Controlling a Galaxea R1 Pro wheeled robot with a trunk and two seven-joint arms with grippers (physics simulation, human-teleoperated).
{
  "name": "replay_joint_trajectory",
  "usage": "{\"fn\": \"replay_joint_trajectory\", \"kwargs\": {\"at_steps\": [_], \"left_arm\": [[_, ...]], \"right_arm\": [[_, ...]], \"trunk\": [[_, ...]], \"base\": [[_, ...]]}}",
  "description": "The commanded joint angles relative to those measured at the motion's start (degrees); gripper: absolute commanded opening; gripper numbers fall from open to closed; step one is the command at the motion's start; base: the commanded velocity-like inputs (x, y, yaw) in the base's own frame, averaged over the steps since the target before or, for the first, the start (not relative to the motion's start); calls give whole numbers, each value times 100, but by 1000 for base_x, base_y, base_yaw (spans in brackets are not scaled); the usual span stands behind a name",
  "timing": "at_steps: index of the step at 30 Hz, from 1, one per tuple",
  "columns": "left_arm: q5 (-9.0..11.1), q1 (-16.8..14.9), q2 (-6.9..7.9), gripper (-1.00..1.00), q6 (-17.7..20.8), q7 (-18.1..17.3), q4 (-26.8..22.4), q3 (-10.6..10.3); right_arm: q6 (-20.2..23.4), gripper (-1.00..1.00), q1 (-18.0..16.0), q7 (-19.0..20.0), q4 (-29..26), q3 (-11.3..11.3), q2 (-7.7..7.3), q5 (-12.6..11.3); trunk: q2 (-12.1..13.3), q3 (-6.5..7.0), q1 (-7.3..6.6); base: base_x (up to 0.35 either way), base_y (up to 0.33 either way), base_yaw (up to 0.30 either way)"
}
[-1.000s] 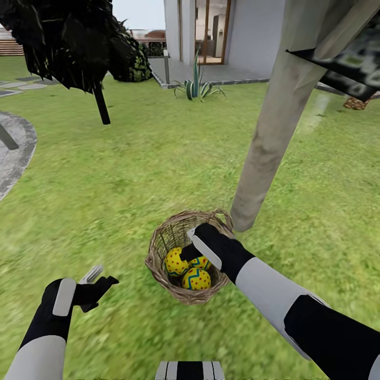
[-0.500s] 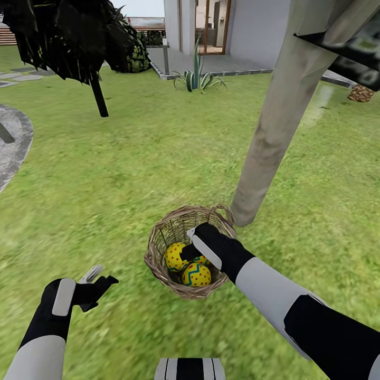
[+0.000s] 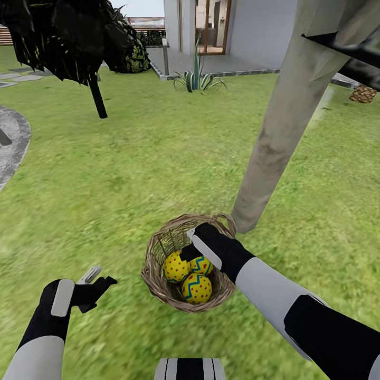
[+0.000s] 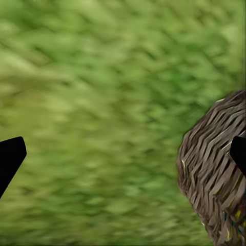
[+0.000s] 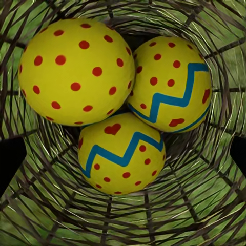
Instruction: Take the three Easter eggs out of the wicker basket on the lawn in the garden, then place them on the lawn next to a single tree (choose any tree) so that all three eggs are next to the same tree and none are left in the basket.
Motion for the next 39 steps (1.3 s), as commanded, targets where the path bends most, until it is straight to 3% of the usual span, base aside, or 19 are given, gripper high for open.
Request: {"fn": "replay_joint_trajectory", "kwargs": {"at_steps": [1, 19, 24, 31, 39], "left_arm": [[61, -2, -1, 100, 20, 51, -6, 7], [61, -4, -11, 100, 27, 53, -6, 8], [61, -5, -18, 100, 27, 53, -6, 8], [61, -4, -11, 100, 27, 50, -6, 8], [61, -4, 6, 100, 27, 51, -6, 8]], "right_arm": [[10, 100, -6, -55, -2, 18, 0, -60], [10, 100, 88, -39, -13, 64, 0, -51], [4, 100, 159, -32, -16, 430, 0, -51], [1, 100, 166, -29, -29, 547, 0, -147], [1, 100, 154, -43, -143, 552, 0, -166]], "trunk": [[-2, -4, -1], [-2, -4, -1], [-2, -4, -1], [-2, -4, -1], [-13, -182, 20]], "base": [[9, 0, 0], [98, 0, 25], [1, 0, 258], [0, 0, 96], [0, 0, 2]]}}
